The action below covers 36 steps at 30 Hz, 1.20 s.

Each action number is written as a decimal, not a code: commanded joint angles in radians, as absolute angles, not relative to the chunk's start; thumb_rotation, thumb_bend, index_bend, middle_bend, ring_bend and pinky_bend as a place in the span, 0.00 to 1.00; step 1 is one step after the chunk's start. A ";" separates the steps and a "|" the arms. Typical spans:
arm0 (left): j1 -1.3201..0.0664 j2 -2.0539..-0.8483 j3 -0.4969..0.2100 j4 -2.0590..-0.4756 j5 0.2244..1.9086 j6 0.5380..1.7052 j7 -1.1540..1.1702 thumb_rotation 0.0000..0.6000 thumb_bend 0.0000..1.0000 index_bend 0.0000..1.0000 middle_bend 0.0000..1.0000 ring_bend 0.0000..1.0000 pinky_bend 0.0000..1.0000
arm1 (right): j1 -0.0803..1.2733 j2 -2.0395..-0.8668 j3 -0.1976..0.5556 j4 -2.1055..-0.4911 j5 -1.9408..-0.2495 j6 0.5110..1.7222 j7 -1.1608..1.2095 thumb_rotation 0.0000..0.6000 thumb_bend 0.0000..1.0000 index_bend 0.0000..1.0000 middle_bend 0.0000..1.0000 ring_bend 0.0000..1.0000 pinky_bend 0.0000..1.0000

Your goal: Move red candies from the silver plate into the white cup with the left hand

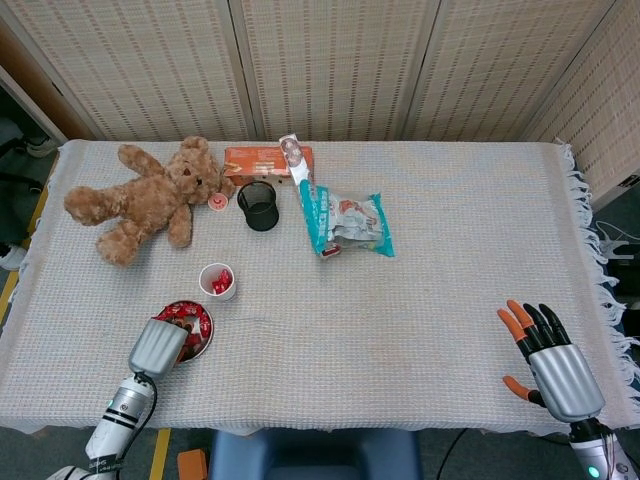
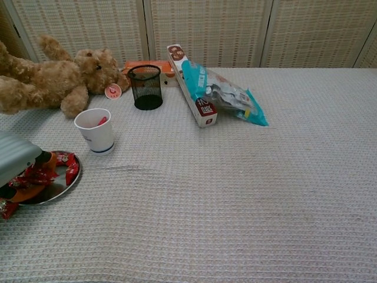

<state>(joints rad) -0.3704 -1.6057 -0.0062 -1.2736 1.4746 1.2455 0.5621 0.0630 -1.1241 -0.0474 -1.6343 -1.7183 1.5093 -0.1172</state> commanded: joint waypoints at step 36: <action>-0.636 -1.628 -0.226 -1.351 1.284 1.129 0.721 1.00 0.46 0.39 0.48 0.51 0.97 | 0.061 -1.116 -0.041 -1.633 -1.704 1.514 -0.101 1.00 0.07 0.00 0.00 0.00 0.00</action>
